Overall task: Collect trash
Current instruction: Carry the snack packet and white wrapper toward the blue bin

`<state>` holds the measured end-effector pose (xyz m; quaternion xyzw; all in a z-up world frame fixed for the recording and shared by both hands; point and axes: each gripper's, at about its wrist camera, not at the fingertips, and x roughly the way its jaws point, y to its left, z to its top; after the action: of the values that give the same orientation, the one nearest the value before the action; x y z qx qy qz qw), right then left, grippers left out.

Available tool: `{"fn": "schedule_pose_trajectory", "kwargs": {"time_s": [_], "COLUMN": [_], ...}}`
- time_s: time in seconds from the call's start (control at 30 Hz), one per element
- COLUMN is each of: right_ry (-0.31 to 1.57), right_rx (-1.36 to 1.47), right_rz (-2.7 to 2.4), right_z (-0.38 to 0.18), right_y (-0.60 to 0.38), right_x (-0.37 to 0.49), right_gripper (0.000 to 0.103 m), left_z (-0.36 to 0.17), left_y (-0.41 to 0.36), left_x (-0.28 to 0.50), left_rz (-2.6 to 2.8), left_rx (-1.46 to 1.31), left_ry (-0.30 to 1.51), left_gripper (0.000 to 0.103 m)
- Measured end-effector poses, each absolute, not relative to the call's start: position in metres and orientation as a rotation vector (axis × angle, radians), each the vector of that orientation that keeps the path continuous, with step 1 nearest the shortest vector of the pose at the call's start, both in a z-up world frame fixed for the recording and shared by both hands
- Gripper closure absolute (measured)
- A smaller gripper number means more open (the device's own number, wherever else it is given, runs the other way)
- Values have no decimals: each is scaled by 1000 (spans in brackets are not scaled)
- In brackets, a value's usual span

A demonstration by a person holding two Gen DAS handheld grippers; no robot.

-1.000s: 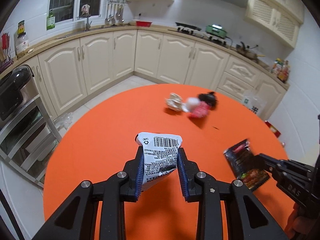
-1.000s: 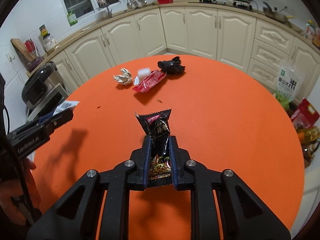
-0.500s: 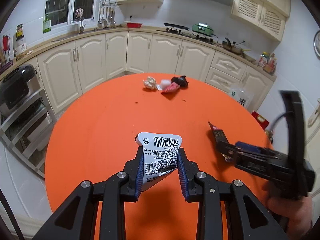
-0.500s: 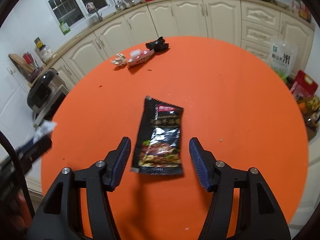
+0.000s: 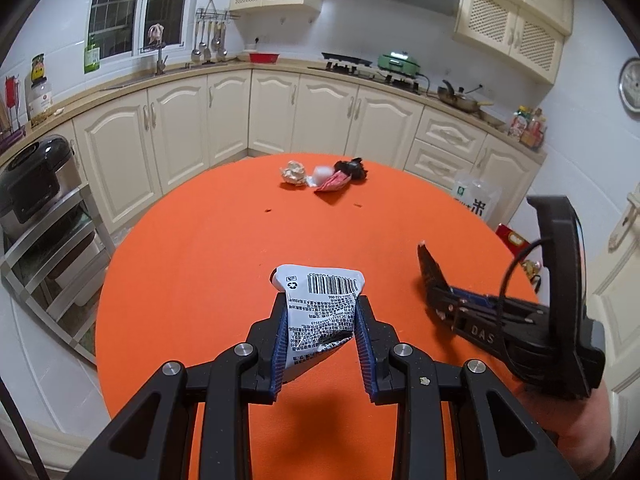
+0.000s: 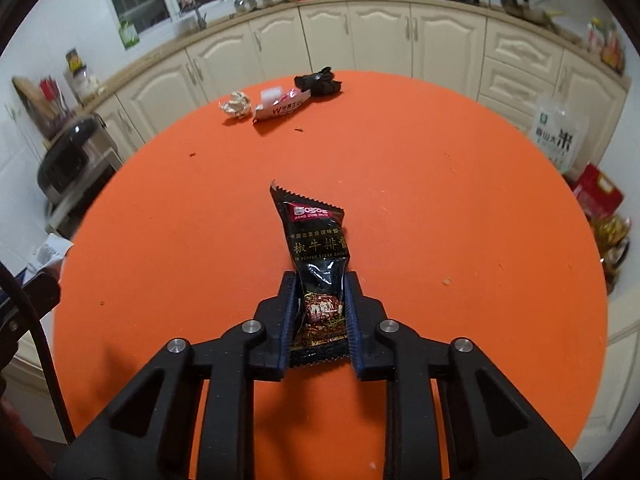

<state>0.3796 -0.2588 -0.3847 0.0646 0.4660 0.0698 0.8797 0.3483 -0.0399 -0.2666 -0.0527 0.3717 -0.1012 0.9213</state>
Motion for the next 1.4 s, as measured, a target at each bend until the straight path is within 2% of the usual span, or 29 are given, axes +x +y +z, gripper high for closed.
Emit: {"fn": "schedule_pose_trajectory", "kwargs": {"time_s": [0.23, 0.9, 1.13, 1.4], "right_ry": [924, 604, 553, 560], "right_rx": [192, 238, 284, 363], "right_rz": [150, 109, 7, -145], "right_z": [-369, -246, -232, -247], "right_y": [-276, -352, -415, -511], "right_x": [355, 284, 256, 233], "right_gripper": [82, 82, 82, 82], "left_z": [-254, -192, -193, -211], "left_y": [-65, -162, -228, -310], "left_x": [332, 280, 279, 298], "left_rz": [-238, -360, -477, -603], "left_rx": [-90, 14, 54, 80], "left_ry": [738, 582, 585, 647], "left_gripper": [76, 76, 76, 76]}}
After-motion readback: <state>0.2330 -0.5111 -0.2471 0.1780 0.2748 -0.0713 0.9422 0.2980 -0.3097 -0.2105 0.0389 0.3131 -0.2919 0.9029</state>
